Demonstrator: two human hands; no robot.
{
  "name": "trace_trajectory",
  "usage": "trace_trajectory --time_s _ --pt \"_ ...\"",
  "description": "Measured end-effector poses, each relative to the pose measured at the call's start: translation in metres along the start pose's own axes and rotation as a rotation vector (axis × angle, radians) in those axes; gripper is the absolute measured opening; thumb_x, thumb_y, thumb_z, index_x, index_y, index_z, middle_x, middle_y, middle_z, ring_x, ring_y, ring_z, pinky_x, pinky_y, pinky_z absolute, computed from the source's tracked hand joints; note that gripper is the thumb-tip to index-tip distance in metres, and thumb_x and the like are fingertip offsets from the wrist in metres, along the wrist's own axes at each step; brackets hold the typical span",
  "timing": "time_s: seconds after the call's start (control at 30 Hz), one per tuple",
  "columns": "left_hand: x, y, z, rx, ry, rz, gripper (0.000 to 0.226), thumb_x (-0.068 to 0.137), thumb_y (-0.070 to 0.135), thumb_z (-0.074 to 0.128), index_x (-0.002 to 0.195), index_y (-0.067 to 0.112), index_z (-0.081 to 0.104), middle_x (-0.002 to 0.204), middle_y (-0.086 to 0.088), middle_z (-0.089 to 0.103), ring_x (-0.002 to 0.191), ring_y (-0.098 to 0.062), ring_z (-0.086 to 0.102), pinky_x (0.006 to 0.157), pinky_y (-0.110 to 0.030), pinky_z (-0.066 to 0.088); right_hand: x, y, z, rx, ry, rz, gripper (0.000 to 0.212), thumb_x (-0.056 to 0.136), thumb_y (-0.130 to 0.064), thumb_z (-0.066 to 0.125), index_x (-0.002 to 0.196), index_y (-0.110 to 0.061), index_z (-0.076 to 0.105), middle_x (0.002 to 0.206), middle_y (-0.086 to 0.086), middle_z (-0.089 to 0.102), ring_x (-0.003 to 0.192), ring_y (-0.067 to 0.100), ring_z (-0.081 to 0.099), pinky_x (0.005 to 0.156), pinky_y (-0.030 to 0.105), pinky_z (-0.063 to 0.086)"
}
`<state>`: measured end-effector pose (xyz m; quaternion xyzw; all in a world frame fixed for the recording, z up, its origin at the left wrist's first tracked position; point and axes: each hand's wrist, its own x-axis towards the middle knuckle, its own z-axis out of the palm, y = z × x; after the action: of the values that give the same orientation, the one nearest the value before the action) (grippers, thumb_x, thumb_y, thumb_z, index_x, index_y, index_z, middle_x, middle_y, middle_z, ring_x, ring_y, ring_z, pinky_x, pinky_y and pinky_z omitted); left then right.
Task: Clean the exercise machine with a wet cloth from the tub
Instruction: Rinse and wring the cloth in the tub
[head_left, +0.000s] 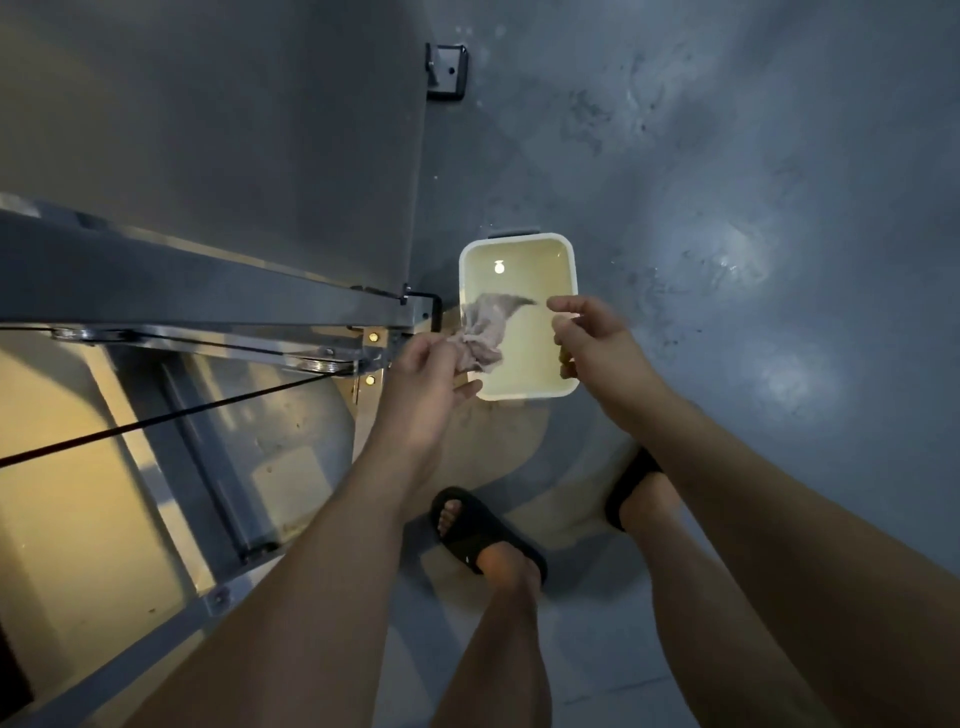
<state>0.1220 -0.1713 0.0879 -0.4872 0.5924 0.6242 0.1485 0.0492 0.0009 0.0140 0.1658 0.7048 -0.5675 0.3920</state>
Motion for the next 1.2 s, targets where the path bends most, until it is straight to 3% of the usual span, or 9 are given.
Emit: trace_trajectory --time_s 0.27,0.4,0.53,0.63,0.77,0.87,0.97,1.1,1.2 --pt "0.049 -0.038 0.013 0.08 -0.137 -0.012 0.021 0.089 0.012 0.052 0.091 0.022 0.07 0.098 -0.002 0.072 0.092 -0.018 0.07 0.08 -0.039 0.058 0.061 0.021 0.008 0.068 -0.339 0.301 0.069 0.092 -0.07 0.056 0.137 -0.018 0.056 0.124 0.007 0.065 0.111 0.029 0.065 0.092 0.041 0.057" --pt "0.087 -0.062 0.027 0.119 -0.132 0.026 0.015 0.075 0.022 0.061 0.087 0.018 0.069 0.108 -0.015 0.069 0.107 -0.036 0.067 0.099 -0.059 0.054 0.103 0.049 0.006 -0.084 -0.332 0.156 0.038 0.093 -0.039 0.074 0.114 -0.009 0.065 0.104 0.01 0.072 0.092 0.024 0.068 0.077 0.031 0.057" --pt "0.126 -0.096 0.049 0.067 -0.161 -0.046 0.039 0.086 0.052 0.069 0.112 0.022 0.072 0.11 -0.002 0.074 0.107 -0.021 0.071 0.096 -0.048 0.058 0.141 0.08 -0.005 -0.114 -0.324 0.057 0.01 0.098 -0.014 0.068 0.099 -0.006 0.062 0.092 0.012 0.072 0.083 0.022 0.072 0.075 0.031 0.058" --pt "0.159 -0.12 0.067 0.267 0.0 0.066 0.019 0.1 0.036 0.061 0.11 0.023 0.071 0.099 0.009 0.071 0.093 -0.01 0.068 0.084 -0.029 0.058 0.167 0.098 -0.01 -0.186 -0.262 -0.009 0.005 0.099 -0.01 0.066 0.096 -0.009 0.061 0.091 0.013 0.071 0.08 0.022 0.072 0.08 0.035 0.062" --pt "0.204 -0.137 0.085 0.147 0.231 0.062 0.02 0.107 0.022 0.046 0.109 0.013 0.065 0.088 0.0 0.069 0.069 -0.011 0.06 0.061 -0.026 0.05 0.2 0.104 -0.012 -0.361 -0.124 -0.091 0.015 0.099 -0.001 0.056 0.092 -0.014 0.055 0.089 0.013 0.067 0.076 0.028 0.073 0.077 0.043 0.064" --pt "0.237 -0.148 0.095 0.23 0.161 0.022 0.009 0.105 0.018 0.048 0.111 0.021 0.055 0.093 0.0 0.067 0.077 -0.016 0.065 0.059 -0.027 0.05 0.223 0.102 -0.003 -0.578 -0.113 -0.162 0.015 0.1 -0.008 0.046 0.096 -0.019 0.054 0.094 0.012 0.066 0.081 0.032 0.073 0.077 0.048 0.063" --pt "0.264 -0.163 0.1 0.387 0.042 -0.04 0.016 0.104 0.021 0.052 0.119 0.025 0.054 0.097 0.006 0.063 0.079 -0.01 0.059 0.06 -0.026 0.049 0.246 0.102 0.014 -0.814 -0.189 -0.201 0.026 0.101 -0.013 0.042 0.122 -0.023 0.054 0.108 0.005 0.062 0.096 0.027 0.065 0.074 0.032 0.053" --pt "0.284 -0.171 0.103 0.249 0.023 -0.099 0.021 0.099 0.014 0.058 0.117 0.021 0.067 0.091 -0.006 0.071 0.066 -0.019 0.065 0.039 -0.023 0.047 0.278 0.118 0.043 -1.029 -0.327 -0.284 0.053 0.096 -0.014 0.059 0.147 -0.023 0.048 0.144 0.007 0.045 0.132 0.025 0.045 0.102 0.022 0.038" --pt "0.298 -0.18 0.106 0.182 0.052 -0.084 0.024 0.092 0.014 0.056 0.107 0.02 0.074 0.078 -0.01 0.072 0.056 -0.025 0.065 0.044 -0.027 0.049 0.301 0.129 0.061 -1.131 -0.384 -0.304 0.05 0.095 -0.021 0.06 0.143 -0.032 0.051 0.145 0.006 0.04 0.131 0.027 0.041 0.108 0.028 0.037"
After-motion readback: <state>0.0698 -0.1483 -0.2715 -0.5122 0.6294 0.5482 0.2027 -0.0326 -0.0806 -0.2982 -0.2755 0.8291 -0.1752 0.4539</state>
